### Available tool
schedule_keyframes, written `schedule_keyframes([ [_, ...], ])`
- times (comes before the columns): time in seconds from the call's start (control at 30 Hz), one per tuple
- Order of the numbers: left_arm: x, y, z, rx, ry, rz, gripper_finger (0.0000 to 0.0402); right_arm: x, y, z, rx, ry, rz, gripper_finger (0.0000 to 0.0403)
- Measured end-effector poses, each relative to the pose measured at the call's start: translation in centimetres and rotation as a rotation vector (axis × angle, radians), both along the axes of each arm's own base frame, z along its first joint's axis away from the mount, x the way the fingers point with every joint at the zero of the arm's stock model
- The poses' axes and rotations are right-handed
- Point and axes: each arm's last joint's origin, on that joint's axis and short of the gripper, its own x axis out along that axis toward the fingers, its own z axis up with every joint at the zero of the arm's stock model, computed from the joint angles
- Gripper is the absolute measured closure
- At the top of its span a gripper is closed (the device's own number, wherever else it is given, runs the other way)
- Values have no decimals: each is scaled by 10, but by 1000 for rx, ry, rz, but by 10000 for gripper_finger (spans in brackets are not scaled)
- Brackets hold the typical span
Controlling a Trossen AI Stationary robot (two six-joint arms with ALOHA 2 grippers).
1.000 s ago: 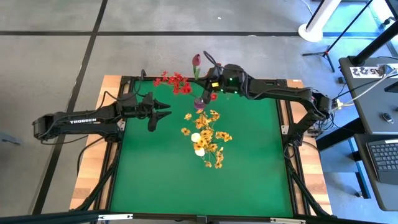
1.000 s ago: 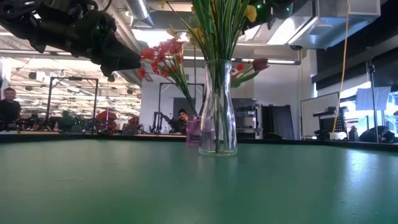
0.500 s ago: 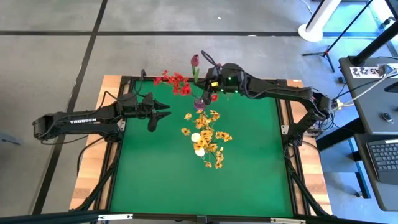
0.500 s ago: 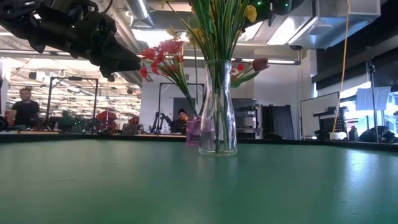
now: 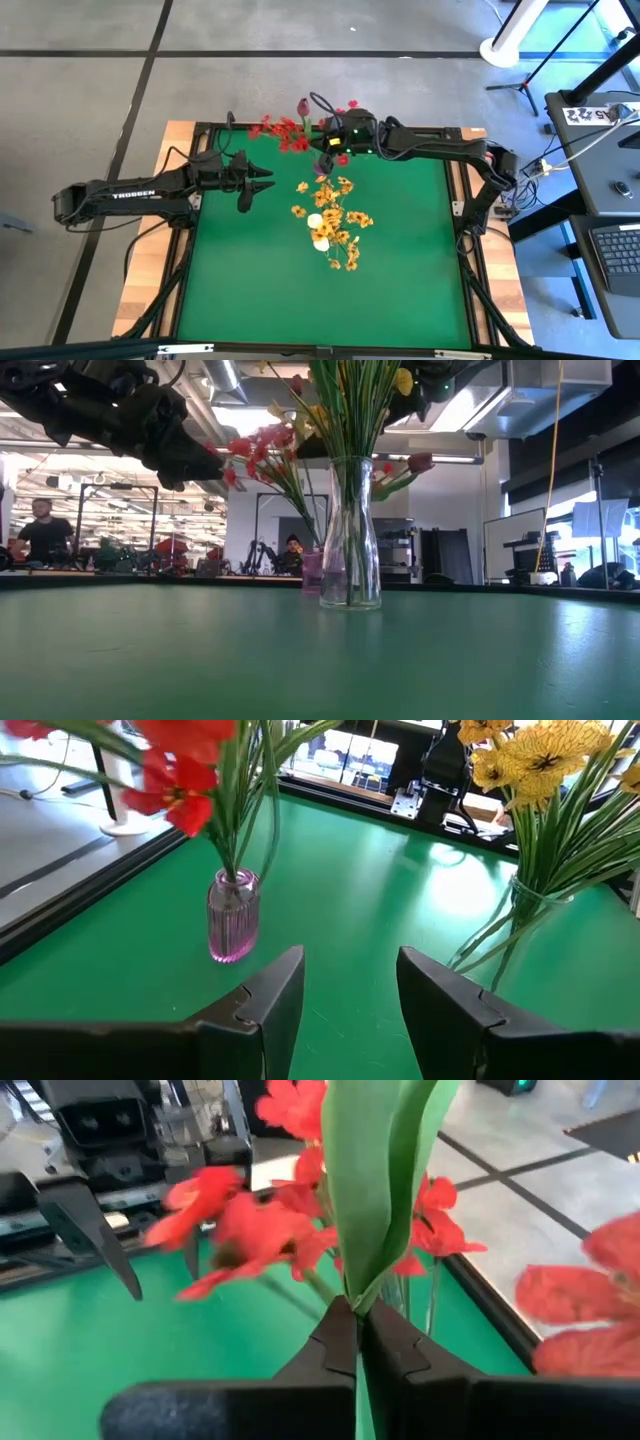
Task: Sort flowers into vase by color
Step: Put the red tulip into the pink vase
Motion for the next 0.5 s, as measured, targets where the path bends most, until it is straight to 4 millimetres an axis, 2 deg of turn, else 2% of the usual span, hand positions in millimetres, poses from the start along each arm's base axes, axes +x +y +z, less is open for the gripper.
schedule_keyframes([
  [0.13,0,0,0,0,0,0,246,0,0,-3,1,17,-8,403],
  [0.5,0,0,0,1,-2,0,246,-11,3,20,-31,-46,-7,403],
])
